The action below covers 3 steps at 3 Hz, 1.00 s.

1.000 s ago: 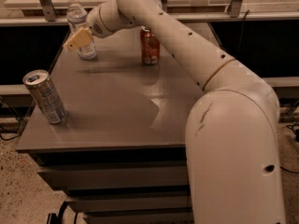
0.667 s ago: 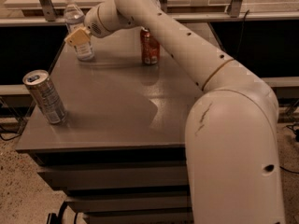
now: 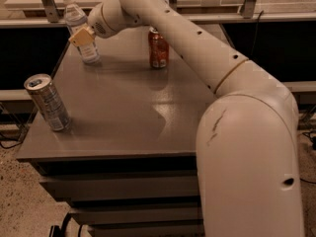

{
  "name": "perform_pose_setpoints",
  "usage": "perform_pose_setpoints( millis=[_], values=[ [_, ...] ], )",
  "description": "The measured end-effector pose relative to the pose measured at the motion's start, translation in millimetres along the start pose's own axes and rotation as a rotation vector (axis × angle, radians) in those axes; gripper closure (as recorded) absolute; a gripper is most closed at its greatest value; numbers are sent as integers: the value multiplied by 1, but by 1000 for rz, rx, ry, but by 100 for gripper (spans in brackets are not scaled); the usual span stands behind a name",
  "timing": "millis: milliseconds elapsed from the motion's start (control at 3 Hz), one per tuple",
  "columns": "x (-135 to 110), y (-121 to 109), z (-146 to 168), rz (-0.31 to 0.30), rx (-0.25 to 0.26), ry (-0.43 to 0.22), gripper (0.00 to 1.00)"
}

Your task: Knock blue plastic bottle over

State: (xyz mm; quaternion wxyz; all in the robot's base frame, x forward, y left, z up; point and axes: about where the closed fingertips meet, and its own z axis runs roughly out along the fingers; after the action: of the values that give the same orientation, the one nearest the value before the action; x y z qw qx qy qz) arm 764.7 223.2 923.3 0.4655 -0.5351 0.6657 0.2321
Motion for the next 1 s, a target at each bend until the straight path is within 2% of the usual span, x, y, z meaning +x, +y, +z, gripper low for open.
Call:
perform_pose_setpoints(
  millis=[333,667,1000],
  values=[
    [-14,2,-25,-31,11,0,100],
    [-18,4,-64,-35,26,31,100],
    [-9,15,-94,-6,0,112,100]
  ],
)
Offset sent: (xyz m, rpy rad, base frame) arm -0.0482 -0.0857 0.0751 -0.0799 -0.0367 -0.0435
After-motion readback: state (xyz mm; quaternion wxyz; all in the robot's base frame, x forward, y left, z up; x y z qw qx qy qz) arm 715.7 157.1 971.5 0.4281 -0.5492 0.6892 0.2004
